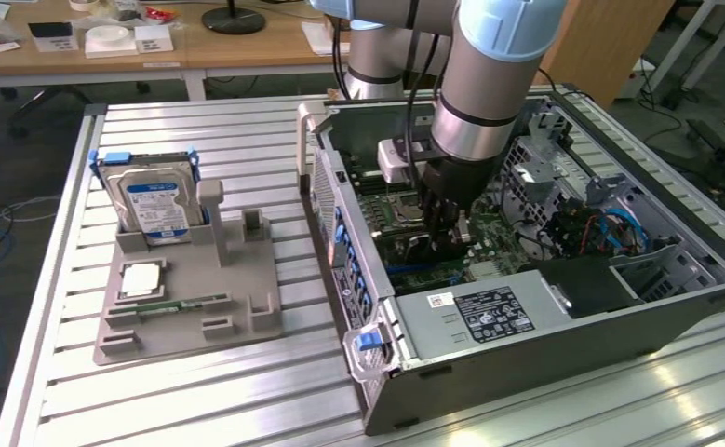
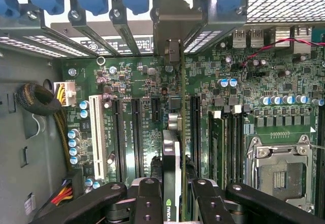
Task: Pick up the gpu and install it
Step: 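Insert the gpu into the slot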
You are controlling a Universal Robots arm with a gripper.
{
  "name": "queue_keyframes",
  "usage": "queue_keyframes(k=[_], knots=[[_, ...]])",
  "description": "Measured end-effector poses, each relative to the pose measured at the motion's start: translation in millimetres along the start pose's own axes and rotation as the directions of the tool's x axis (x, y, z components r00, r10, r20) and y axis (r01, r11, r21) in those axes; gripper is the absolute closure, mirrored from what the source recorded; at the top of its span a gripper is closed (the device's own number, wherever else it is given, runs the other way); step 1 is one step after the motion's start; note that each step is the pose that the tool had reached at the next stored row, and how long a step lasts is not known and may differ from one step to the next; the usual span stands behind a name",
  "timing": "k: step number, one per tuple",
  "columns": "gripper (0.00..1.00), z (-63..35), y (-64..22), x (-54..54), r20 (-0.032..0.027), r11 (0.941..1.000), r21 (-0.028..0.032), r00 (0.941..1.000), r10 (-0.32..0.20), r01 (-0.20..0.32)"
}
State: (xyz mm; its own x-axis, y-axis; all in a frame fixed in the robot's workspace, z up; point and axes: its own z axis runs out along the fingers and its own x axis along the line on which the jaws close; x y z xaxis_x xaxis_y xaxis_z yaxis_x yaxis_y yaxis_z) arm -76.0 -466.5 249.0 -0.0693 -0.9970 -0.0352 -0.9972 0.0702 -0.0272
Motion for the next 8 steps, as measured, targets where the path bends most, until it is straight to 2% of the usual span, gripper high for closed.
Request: queue_keyframes(k=[8], knots=[[0.73,0.2,0.6,0.0,0.0002,1.0000,0.0001,1.0000,0.000,0.000]])
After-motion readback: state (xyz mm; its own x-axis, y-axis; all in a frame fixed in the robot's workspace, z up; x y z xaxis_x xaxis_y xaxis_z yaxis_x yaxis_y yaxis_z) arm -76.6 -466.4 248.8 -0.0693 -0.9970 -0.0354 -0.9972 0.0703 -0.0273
